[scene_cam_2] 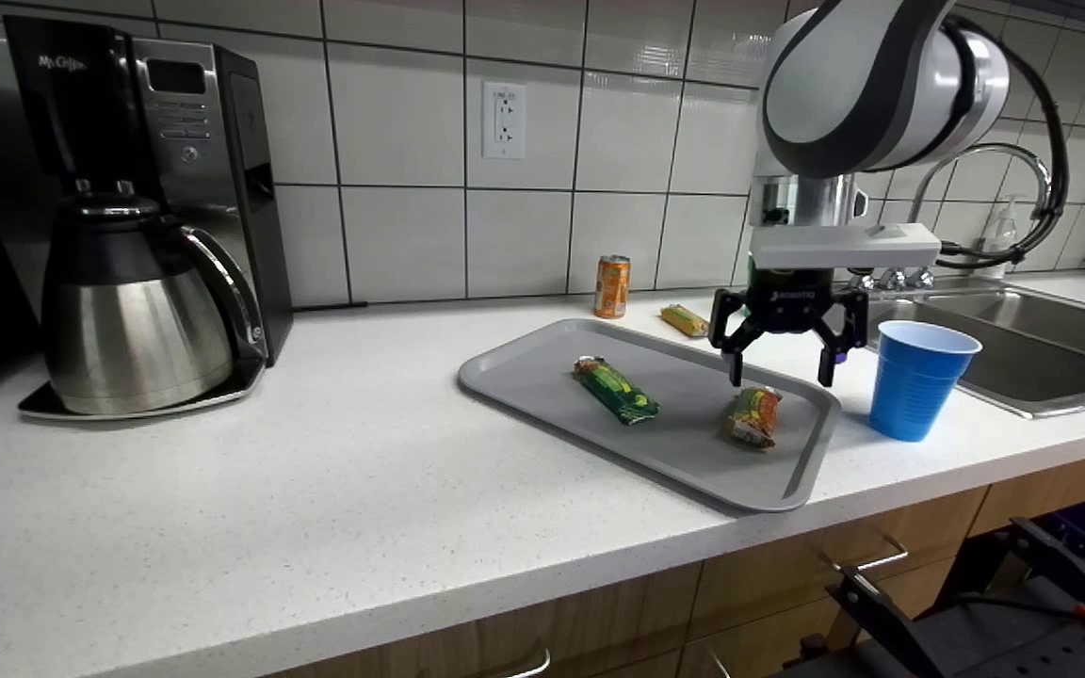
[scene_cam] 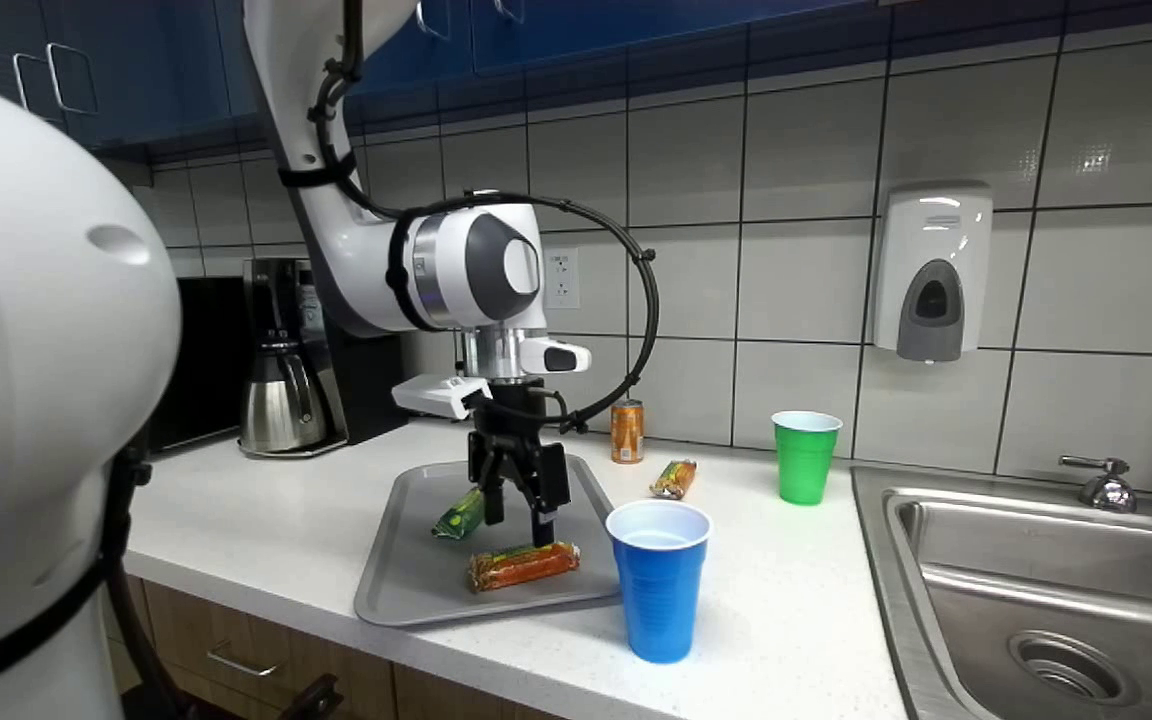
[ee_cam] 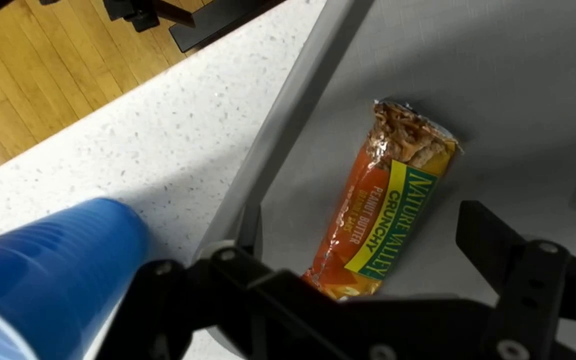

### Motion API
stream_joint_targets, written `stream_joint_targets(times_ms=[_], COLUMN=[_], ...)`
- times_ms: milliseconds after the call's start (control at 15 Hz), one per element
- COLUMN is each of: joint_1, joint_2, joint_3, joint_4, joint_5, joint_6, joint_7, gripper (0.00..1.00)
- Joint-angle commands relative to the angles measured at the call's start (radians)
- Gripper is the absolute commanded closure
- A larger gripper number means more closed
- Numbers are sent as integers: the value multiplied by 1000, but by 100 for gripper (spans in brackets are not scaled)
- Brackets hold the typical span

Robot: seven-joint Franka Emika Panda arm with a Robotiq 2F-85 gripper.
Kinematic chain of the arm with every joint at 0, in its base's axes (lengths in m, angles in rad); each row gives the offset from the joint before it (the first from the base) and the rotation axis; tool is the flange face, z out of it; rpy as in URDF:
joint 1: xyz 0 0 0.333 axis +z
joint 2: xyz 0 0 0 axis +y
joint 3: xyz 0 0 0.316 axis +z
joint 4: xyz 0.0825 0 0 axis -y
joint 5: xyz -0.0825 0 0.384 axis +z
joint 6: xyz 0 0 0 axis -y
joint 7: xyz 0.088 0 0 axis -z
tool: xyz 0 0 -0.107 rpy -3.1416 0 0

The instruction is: Remove the packets from the grey tray.

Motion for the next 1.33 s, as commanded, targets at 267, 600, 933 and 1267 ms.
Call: stream_joint_targets(times_ms=[267,600,933,1267], joint_1=[22,30,39,50], joint_2=[48,75,99,128], joint_3=[2,-10,-20,-33], joint_4=[20,32,42,51], joint_5=[-18,-26,-27,-28], joint_6=[15,29,62,85], joint_7=[44,68,135,176], gripper=[0,0,0,0])
